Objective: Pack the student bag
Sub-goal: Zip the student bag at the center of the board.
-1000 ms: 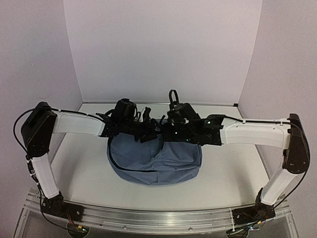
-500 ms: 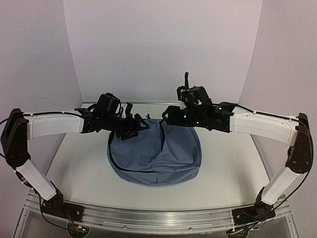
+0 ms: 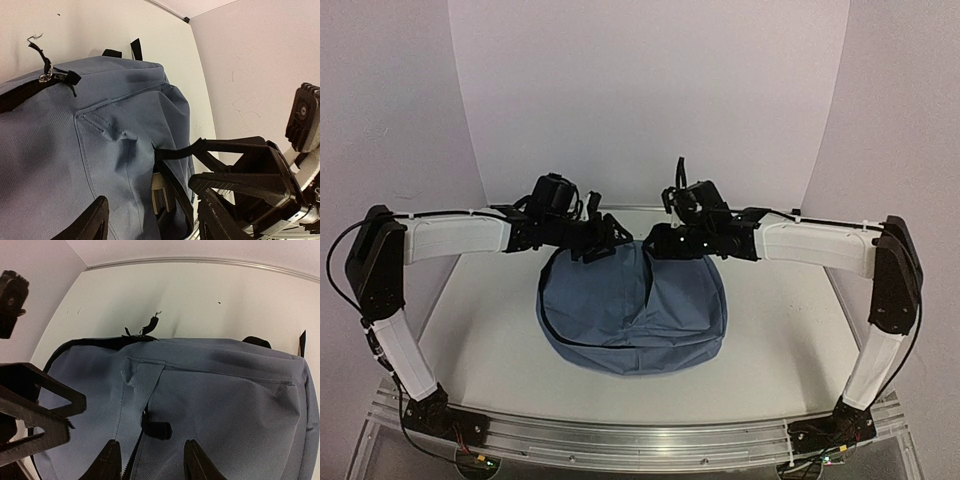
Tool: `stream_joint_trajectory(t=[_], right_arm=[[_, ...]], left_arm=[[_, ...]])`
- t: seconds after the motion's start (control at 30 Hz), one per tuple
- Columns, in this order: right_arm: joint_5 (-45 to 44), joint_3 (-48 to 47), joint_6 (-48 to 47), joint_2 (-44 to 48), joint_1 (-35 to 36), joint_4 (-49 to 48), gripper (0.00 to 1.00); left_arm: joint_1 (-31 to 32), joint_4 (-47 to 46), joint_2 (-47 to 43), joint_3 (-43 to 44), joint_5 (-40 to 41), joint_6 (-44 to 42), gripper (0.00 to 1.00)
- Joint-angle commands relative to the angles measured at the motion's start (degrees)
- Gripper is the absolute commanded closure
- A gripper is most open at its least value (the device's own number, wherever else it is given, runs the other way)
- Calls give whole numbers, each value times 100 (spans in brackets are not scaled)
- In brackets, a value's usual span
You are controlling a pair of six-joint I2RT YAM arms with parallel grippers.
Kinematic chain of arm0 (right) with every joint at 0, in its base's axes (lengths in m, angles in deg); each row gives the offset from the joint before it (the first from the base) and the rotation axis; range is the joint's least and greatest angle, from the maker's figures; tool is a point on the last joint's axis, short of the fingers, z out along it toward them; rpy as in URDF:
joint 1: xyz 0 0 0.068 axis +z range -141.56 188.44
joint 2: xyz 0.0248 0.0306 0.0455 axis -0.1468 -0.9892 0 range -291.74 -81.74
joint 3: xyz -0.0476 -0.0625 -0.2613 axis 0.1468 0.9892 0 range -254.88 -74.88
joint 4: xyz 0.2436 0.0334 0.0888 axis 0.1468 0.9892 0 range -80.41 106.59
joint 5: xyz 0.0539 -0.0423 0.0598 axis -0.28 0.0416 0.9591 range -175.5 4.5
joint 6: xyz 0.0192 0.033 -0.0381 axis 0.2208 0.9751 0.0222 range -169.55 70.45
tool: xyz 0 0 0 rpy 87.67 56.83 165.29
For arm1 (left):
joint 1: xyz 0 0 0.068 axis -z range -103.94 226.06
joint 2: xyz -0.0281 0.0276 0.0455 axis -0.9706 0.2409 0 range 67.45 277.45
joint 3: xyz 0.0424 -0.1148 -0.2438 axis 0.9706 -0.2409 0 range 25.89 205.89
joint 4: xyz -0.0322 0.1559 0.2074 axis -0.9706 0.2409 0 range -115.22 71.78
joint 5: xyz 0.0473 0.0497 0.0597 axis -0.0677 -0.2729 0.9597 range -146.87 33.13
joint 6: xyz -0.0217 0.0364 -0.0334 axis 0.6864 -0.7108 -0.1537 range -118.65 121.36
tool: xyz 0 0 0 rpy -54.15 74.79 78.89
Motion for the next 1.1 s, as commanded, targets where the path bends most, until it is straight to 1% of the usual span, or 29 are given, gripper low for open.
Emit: stream_joint_trajectory(t=[0.0,0.13,0.2,0.23,0.33,0.37,0.5,0.63,0.73,0.93,1.03,1.07], right_arm=[[110,-340,-274,-213,-79,-467,61],[170,-433,-329,-383,-117,-579,65],[214,-477,-341,-449,-130,-639,70],[233,-508,-341,-485,-132,-653,74],[262,-539,-364,-544,-139,-691,95],[274,-526,-379,-535,-138,-716,100],[388,-321,-368,-371,-139,-826,100],[619,-14,-246,-136,-134,-868,100],[791,318,-96,72,-109,-922,100],[817,898,151,615,91,-952,100],[801,1143,333,788,225,-937,100],[790,1213,387,845,271,-936,100]], left_arm=[[-25,-430,475,449,-240,151,44],[-25,-484,796,684,-181,151,50],[-32,-496,923,764,-120,155,52],[-40,-496,987,801,-91,154,54],[-78,-606,1176,880,-18,202,57],[-97,-720,1214,879,10,224,58],[-181,-885,1340,849,185,320,67],[-253,-1042,1395,786,271,383,71],[-279,-1068,1515,899,213,390,74],[-301,-1021,1794,1155,224,390,93],[-314,-1019,1818,1218,288,413,99],[-321,-1022,1812,1235,308,418,100]])
